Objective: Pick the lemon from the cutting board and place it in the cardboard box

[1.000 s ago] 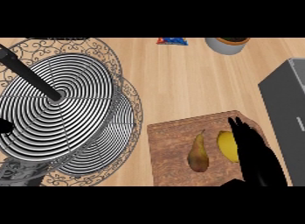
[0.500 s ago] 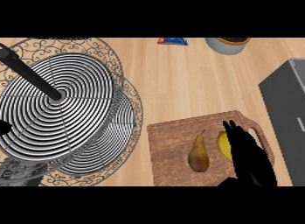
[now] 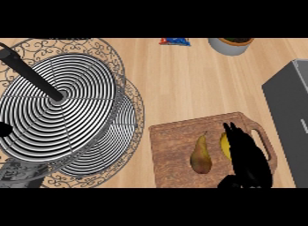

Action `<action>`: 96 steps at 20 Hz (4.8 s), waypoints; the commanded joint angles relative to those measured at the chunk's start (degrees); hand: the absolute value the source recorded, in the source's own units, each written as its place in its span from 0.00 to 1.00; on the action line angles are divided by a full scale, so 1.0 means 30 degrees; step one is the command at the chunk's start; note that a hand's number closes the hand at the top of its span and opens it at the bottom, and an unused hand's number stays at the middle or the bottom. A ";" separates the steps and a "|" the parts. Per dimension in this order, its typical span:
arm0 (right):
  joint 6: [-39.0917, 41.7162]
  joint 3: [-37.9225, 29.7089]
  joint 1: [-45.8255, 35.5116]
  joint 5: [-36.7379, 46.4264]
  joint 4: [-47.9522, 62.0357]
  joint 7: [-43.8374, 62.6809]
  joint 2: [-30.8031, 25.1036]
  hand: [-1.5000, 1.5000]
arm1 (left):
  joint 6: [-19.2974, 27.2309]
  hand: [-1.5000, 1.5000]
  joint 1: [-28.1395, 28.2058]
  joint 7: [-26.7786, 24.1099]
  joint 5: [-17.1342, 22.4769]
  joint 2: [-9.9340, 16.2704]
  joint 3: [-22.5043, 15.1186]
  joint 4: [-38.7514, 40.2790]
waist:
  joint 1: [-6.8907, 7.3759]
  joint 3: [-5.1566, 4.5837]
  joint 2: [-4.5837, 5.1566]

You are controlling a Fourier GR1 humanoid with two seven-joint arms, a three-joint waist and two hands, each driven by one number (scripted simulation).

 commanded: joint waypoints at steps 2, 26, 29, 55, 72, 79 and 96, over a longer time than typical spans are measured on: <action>-0.0145 -0.0020 -0.0286 0.0542 0.0791 -0.0055 0.0125 0.00 | 0.0284 0.50 -0.1005 0.0454 -0.1983 -0.0597 -0.2177 -0.1829 | -0.0269 0.0513 -0.0272; -0.4229 0.0101 0.3511 0.0719 -0.0518 -1.2526 -0.7741 1.00 | -0.0145 0.50 -0.0291 -0.0151 -0.0848 0.0081 -0.0763 -0.1236 | -0.1683 0.0614 -0.0679; -0.6552 -0.1868 0.4514 0.0002 -0.1668 -1.4409 -0.9317 1.00 | 0.0132 0.50 -0.0367 -0.0171 -0.1058 0.0298 -0.0661 -0.1252 | -0.2040 0.0599 -0.0690; -0.7722 -1.7212 1.4530 -1.6351 -0.7759 -2.2502 -1.2981 1.00 | 0.0296 0.50 0.1347 -0.0666 -0.0981 0.0696 -0.0709 -0.2421 | -0.2164 0.0491 -0.0699; -0.2081 -2.3287 1.2173 -2.2129 -0.2649 -2.0834 -1.4745 1.00 | 0.0737 0.50 -0.1028 0.0508 -0.2134 -0.0600 -0.2291 -0.2282 | -0.0373 0.0519 -0.0213; -0.3128 -2.1761 1.0544 -1.9744 0.0169 -2.0868 -1.5810 1.00 | 0.0318 0.50 -0.1348 0.1159 -0.1611 -0.0449 -0.2106 -0.2772 | 0.0341 0.0575 -0.0140; -0.3384 -1.2661 0.4482 -1.8311 0.5073 -1.9292 -1.3753 0.00 | -0.0485 0.50 -0.3098 0.0349 -0.1756 -0.0885 -0.2288 -0.0732 | 0.1107 0.0617 0.0154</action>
